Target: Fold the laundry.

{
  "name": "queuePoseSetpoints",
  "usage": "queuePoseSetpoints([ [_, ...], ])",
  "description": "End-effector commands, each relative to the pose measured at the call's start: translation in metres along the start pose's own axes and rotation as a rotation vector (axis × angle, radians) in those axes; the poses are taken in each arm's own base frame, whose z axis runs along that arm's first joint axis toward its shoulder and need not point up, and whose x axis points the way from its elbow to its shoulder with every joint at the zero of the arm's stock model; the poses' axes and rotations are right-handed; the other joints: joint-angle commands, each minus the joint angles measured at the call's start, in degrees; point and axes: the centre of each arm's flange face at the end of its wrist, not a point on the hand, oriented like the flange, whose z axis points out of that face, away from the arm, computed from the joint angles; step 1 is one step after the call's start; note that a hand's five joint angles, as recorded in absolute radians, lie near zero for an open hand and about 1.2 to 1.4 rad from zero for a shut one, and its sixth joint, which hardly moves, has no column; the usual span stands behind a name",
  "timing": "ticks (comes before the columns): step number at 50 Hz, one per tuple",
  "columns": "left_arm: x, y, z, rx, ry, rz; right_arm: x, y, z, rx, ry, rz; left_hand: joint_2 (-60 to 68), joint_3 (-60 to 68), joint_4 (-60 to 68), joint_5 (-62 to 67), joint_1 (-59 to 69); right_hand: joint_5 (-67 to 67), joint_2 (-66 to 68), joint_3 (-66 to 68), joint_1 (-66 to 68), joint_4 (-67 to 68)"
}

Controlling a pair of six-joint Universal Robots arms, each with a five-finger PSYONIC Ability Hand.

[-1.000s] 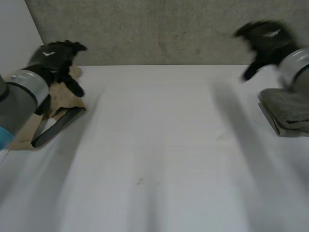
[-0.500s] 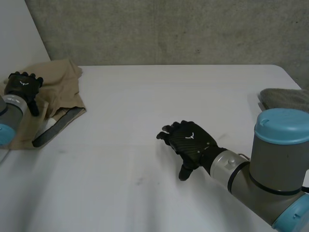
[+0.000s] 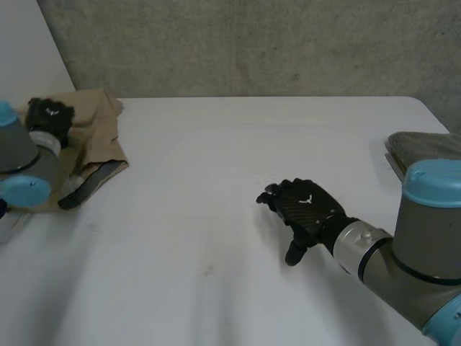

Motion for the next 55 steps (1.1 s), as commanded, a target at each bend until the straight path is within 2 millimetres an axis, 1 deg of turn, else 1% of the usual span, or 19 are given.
queuePoseSetpoints([
  [1,0.018,-0.103,-0.071,0.146,0.104,-0.223,0.018,-0.006,-0.001,0.016,0.055,0.005,11.9,12.2,11.4,16.2,14.0,-3.4,-2.5,-2.3,-1.6,-3.4],
  [3,0.027,-0.127,-0.092,0.187,0.149,-0.286,0.023,-0.006,-0.001,0.016,0.067,0.008,11.9,12.2,11.4,16.2,14.0,-3.4,-2.5,-2.3,-1.6,-3.4],
  [4,0.037,-0.147,-0.114,0.218,0.203,-0.335,0.026,-0.006,-0.001,0.015,0.077,0.013,11.9,12.2,11.4,16.2,14.0,-3.4,-2.5,-2.3,-1.6,-3.4],
  [7,0.059,-0.168,-0.152,0.256,0.295,-0.368,0.032,-0.005,-0.001,0.014,0.092,0.018,11.9,12.2,11.4,16.2,14.0,-3.4,-2.5,-2.3,-1.6,-3.4],
  [9,0.063,-0.170,-0.159,0.260,0.309,-0.364,0.036,-0.004,-0.001,0.010,0.099,0.021,11.9,12.2,11.4,16.2,14.0,-3.4,-2.5,-2.3,-1.6,-3.4],
  [14,0.066,-0.166,-0.159,0.261,0.313,-0.322,0.044,-0.004,-0.001,0.009,0.119,0.028,11.9,12.2,11.4,16.2,14.0,-3.4,-2.5,-2.3,-1.6,-3.4],
  [18,0.090,-0.172,-0.188,0.268,0.435,-0.321,0.055,-0.004,-0.001,0.012,0.150,0.034,11.9,12.2,11.4,16.2,14.0,-3.4,-2.5,-2.3,-1.6,-3.4],
  [19,0.105,-0.180,-0.207,0.282,0.508,-0.352,0.059,-0.005,0.000,0.016,0.161,0.034,11.9,12.2,11.4,16.2,14.0,-3.4,-2.5,-2.3,-1.6,-3.4],
  [23,0.127,-0.205,-0.251,0.310,0.651,-0.473,0.073,-0.005,-0.001,0.015,0.214,0.047,11.9,12.2,11.4,16.2,14.0,-3.4,-2.5,-2.3,-1.6,-3.4],
  [28,0.155,-0.217,-0.288,0.323,0.775,-0.532,0.092,-0.003,-0.003,-0.006,0.309,0.060,11.9,12.2,11.4,16.2,14.0,-3.4,-2.5,-2.3,-1.6,-3.4],
  [30,0.163,-0.216,-0.289,0.313,0.785,-0.534,0.095,-0.003,-0.004,-0.011,0.325,0.058,11.9,12.2,11.4,16.2,14.0,-3.4,-2.5,-2.3,-1.6,-3.4],
  [33,0.178,-0.209,-0.289,0.285,0.822,-0.522,0.096,-0.004,-0.004,-0.014,0.334,0.059,-33.2,-32.9,-33.7,-28.9,-31.1,-3.4,-2.5,-2.3,-1.6,-3.4],
  [34,0.185,-0.207,-0.296,0.277,0.844,-0.506,0.096,-0.004,-0.004,-0.014,0.334,0.059,-57.5,-57.2,-58.0,-53.2,-55.4,-3.4,-2.5,-2.3,-1.6,-3.4],
  [37,0.188,-0.206,-0.304,0.267,0.868,-0.493,0.095,-0.004,-0.004,-0.014,0.332,0.057,-58.1,-57.8,-58.6,-53.8,-56.0,-3.4,-2.5,-2.3,-1.6,-3.4],
  [40,0.179,-0.202,-0.293,0.236,0.831,-0.486,0.094,-0.004,-0.004,-0.014,0.327,0.063,-58.1,-57.8,-58.6,-53.8,-56.0,-3.4,-2.5,-2.3,-1.6,-3.4],
  [45,0.133,-0.180,-0.250,0.120,0.671,-0.465,0.092,-0.004,-0.005,-0.027,0.319,0.072,-58.1,-57.8,-58.6,-53.8,-56.0,-3.4,-2.5,-2.3,-1.6,-3.4],
  [46,0.118,-0.170,-0.237,0.083,0.619,-0.455,0.087,-0.005,-0.007,-0.043,0.302,0.079,-58.1,-57.8,-58.6,-53.8,-56.0,-3.4,-2.5,-2.3,-1.6,-3.4],
  [48,0.106,-0.160,-0.225,0.052,0.579,-0.444,0.080,-0.005,-0.010,-0.070,0.277,0.091,-58.1,-57.8,-58.6,-53.8,-56.0,-3.4,-2.5,-2.3,-1.6,-3.4],
  [55,0.076,-0.134,-0.189,0.015,0.466,-0.337,0.032,-0.022,-0.017,-0.106,0.132,0.194,-58.1,-57.8,-58.6,-53.8,-56.0,-3.4,-2.5,-2.3,-1.6,-3.4],
])
